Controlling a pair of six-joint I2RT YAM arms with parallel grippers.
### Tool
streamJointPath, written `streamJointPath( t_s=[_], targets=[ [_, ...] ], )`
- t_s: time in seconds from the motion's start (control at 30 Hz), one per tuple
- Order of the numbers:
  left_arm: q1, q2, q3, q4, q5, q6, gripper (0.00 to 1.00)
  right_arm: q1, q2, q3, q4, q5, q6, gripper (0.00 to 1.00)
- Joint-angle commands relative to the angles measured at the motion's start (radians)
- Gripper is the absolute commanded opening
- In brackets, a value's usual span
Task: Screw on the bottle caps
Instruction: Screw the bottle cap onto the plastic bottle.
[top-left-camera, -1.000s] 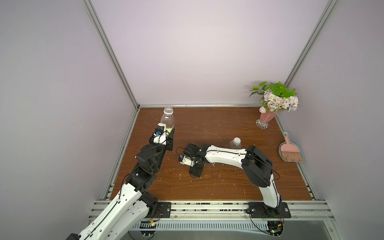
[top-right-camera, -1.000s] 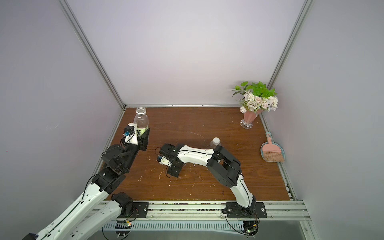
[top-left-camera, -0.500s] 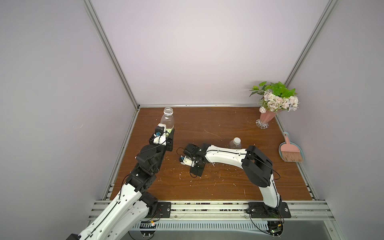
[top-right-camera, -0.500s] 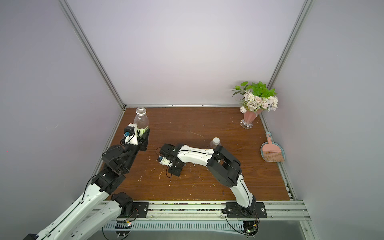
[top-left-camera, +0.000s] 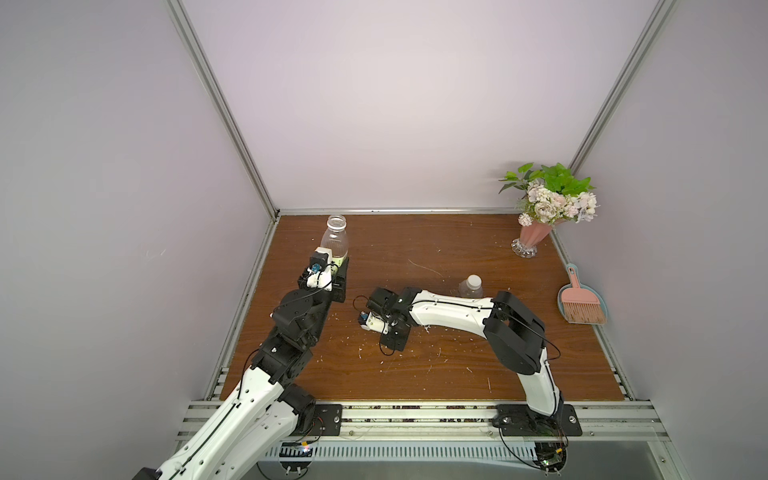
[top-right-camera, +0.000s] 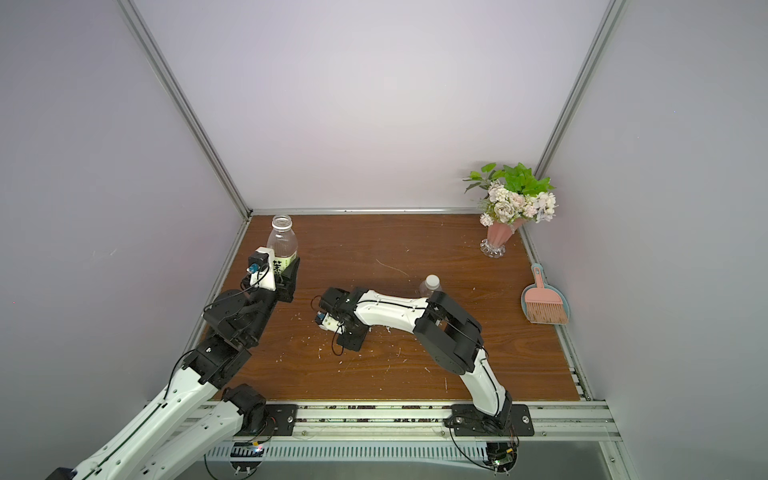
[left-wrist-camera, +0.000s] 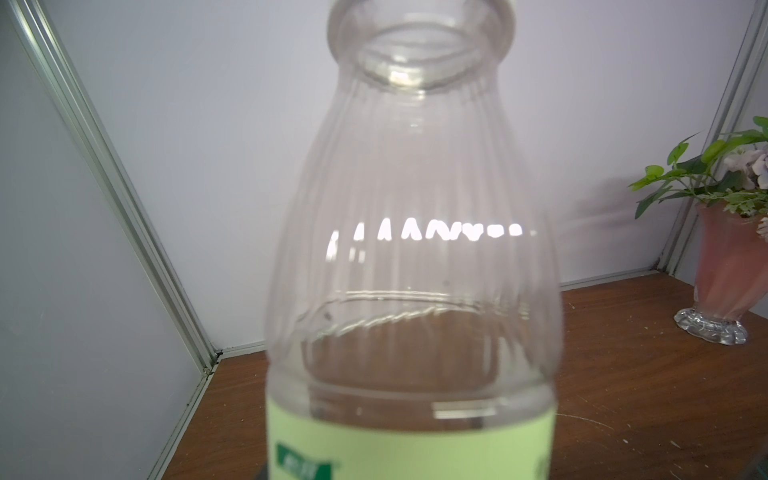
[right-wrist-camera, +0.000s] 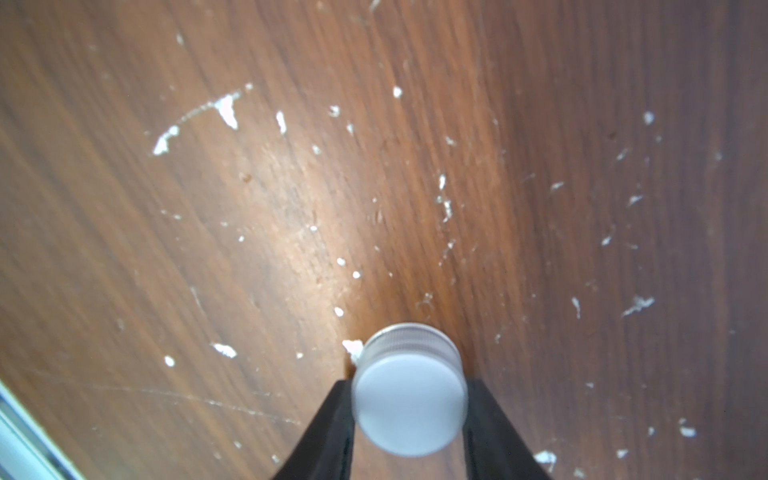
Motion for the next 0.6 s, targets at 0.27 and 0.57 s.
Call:
streamJointPath(
  t_s=[0.27,0.57],
  targets=[
    [0.009,-0.015,-0.010,0.011,-0.011,0.002,0.51,-0.001,-0.104,0.032,0.008,-0.026,0.030,0.16],
    [0.009,-0.008,-0.002,0.007,0.059,-0.007,0.51,-0.148,-0.400,0.023,0.039,-0.218,0.048,0.16]
  ],
)
